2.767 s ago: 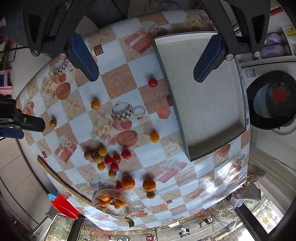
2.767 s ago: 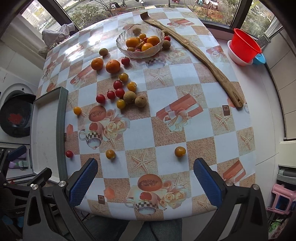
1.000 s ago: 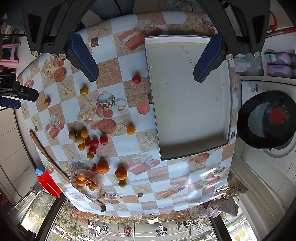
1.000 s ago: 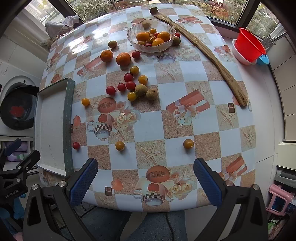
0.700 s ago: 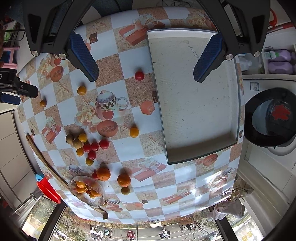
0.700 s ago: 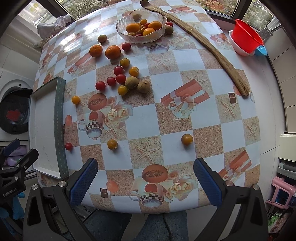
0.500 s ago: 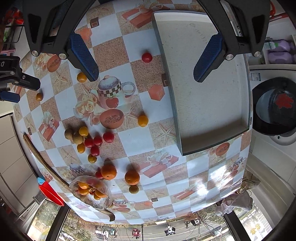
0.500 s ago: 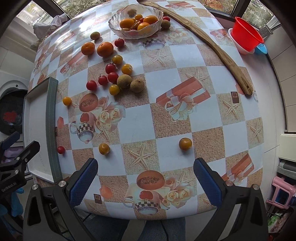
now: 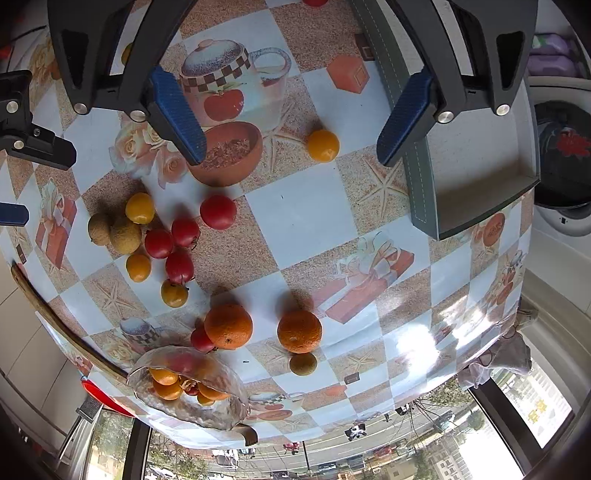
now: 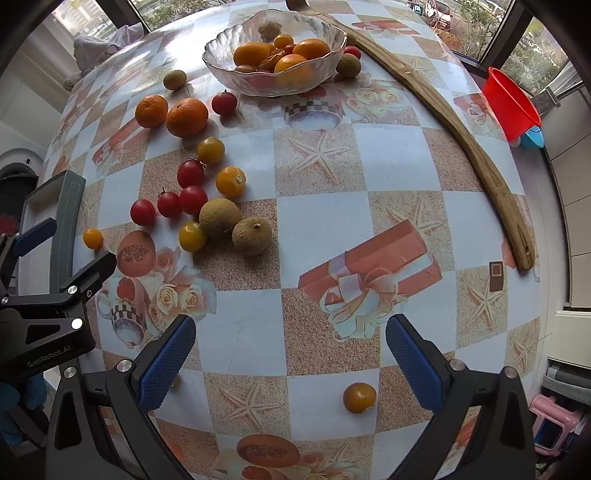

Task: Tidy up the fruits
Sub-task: 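Grasp a small orange fruit with the left gripper while the right grasps a brown fruit, then carry both held fruits with both grippers over the white tray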

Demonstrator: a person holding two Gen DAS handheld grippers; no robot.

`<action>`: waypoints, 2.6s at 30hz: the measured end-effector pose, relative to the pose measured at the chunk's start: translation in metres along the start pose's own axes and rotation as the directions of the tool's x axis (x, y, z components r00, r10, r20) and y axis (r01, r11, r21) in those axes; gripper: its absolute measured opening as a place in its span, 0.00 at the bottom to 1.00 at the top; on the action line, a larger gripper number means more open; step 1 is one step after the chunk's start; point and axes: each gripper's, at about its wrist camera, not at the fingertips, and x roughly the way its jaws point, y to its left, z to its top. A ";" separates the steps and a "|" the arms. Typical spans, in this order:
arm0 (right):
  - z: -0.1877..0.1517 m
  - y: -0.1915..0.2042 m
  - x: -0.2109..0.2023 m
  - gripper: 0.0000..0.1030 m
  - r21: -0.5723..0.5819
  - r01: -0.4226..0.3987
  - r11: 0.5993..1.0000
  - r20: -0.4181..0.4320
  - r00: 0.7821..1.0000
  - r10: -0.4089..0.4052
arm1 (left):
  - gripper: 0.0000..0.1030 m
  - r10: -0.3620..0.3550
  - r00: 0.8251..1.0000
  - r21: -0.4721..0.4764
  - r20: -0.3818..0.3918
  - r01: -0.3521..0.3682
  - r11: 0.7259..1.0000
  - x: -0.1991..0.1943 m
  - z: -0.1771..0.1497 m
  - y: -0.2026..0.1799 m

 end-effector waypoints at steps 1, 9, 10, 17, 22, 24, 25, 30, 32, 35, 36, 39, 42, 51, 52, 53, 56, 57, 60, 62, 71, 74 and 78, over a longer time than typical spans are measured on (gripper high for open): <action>0.002 0.000 0.003 0.97 -0.008 -0.002 1.000 0.009 1.000 0.002 | 0.87 0.003 1.000 0.001 -0.003 -0.003 1.000 0.003 0.000 0.000; 0.020 0.013 0.023 0.75 -0.074 -0.019 0.997 0.064 0.998 0.023 | 0.87 -0.003 1.000 -0.068 -0.012 0.002 0.998 0.023 -0.006 0.013; 0.022 0.014 0.026 0.74 -0.074 -0.021 0.997 0.063 0.998 0.025 | 0.87 -0.011 1.000 -0.081 -0.012 0.010 0.997 0.024 -0.006 0.015; 0.036 0.028 0.026 0.27 -0.097 -0.002 0.995 0.113 0.994 0.013 | 0.49 -0.090 0.996 -0.092 0.013 0.091 0.992 0.019 -0.008 0.013; 0.034 0.016 0.024 0.27 -0.024 -0.056 0.998 0.105 0.993 0.058 | 0.22 -0.093 0.996 -0.126 0.013 0.094 0.987 0.016 -0.013 0.025; 0.032 0.013 0.023 0.27 0.001 -0.073 0.997 0.105 0.992 0.073 | 0.20 -0.130 0.991 -0.157 0.013 0.130 0.979 0.017 -0.014 0.034; 0.030 0.012 0.023 0.27 0.012 -0.082 0.997 0.104 0.991 0.080 | 0.20 -0.133 0.991 -0.160 0.012 0.133 0.978 0.017 -0.014 0.036; 0.020 0.010 0.019 0.27 0.033 -0.100 0.994 0.100 0.990 0.096 | 0.20 -0.103 0.994 -0.126 0.022 0.105 0.986 0.016 -0.019 0.030; 0.015 0.007 0.016 0.27 0.037 -0.102 0.994 0.100 0.990 0.097 | 0.20 -0.083 0.996 -0.099 0.029 0.085 0.991 0.015 -0.019 0.027; 0.014 0.009 0.014 0.27 0.042 -0.107 0.993 0.099 0.990 0.103 | 0.20 -0.103 0.994 -0.111 0.033 0.106 0.988 0.014 -0.021 0.031; 0.013 0.010 0.012 0.27 0.042 -0.111 0.993 0.101 0.989 0.106 | 0.20 -0.111 0.993 -0.122 0.035 0.114 0.986 0.012 -0.022 0.033; 0.012 0.015 0.005 0.27 0.031 -0.120 0.992 0.106 0.988 0.116 | 0.20 -0.130 0.991 -0.153 0.044 0.135 0.979 0.006 -0.025 0.036; 0.013 0.024 -0.002 0.27 0.014 -0.132 0.991 0.110 0.985 0.130 | 0.20 -0.150 0.987 -0.191 0.064 0.159 0.969 -0.005 -0.027 0.041; 0.027 0.083 -0.019 0.27 -0.087 -0.205 0.975 0.107 0.971 0.213 | 0.20 -0.134 0.978 -0.298 0.158 0.176 0.938 -0.056 -0.037 0.091; 0.029 0.094 -0.019 0.27 -0.101 -0.216 0.971 0.105 0.968 0.226 | 0.20 -0.122 0.979 -0.306 0.164 0.168 0.937 -0.059 -0.039 0.099; 0.032 0.105 -0.020 0.27 -0.116 -0.229 0.967 0.101 0.965 0.241 | 0.20 -0.105 0.981 -0.315 0.165 0.154 0.936 -0.060 -0.040 0.109; 0.042 0.142 -0.020 0.27 -0.165 -0.261 0.951 0.092 0.956 0.278 | 0.20 -0.048 0.987 -0.347 0.152 0.099 0.933 -0.058 -0.052 0.139; 0.045 0.155 -0.019 0.27 -0.177 -0.273 0.946 0.088 0.953 0.291 | 0.20 -0.032 0.990 -0.362 0.139 0.080 0.929 -0.055 -0.056 0.150; 0.054 0.193 -0.014 0.27 -0.215 -0.297 0.930 0.073 0.945 0.319 | 0.20 0.016 0.994 -0.395 0.106 0.027 0.918 -0.043 -0.071 0.179; 0.061 0.218 -0.007 0.27 -0.243 -0.306 0.920 0.059 0.942 0.329 | 0.20 0.042 0.996 -0.407 0.084 -0.005 0.914 -0.033 -0.079 0.194; 0.078 0.294 0.034 0.27 -0.354 -0.247 0.902 0.004 0.964 0.265 | 0.20 0.070 0.998 -0.435 -0.002 -0.064 0.898 0.005 -0.104 0.224; 0.081 0.307 0.049 0.27 -0.383 -0.201 0.901 -0.010 0.977 0.214 | 0.21 0.076 0.997 -0.422 -0.007 -0.072 0.904 0.008 -0.104 0.222; 0.079 0.319 0.057 0.29 -0.432 -0.146 0.890 -0.003 0.987 0.161 | 0.23 0.085 0.996 -0.395 -0.013 -0.083 0.915 0.008 -0.103 0.221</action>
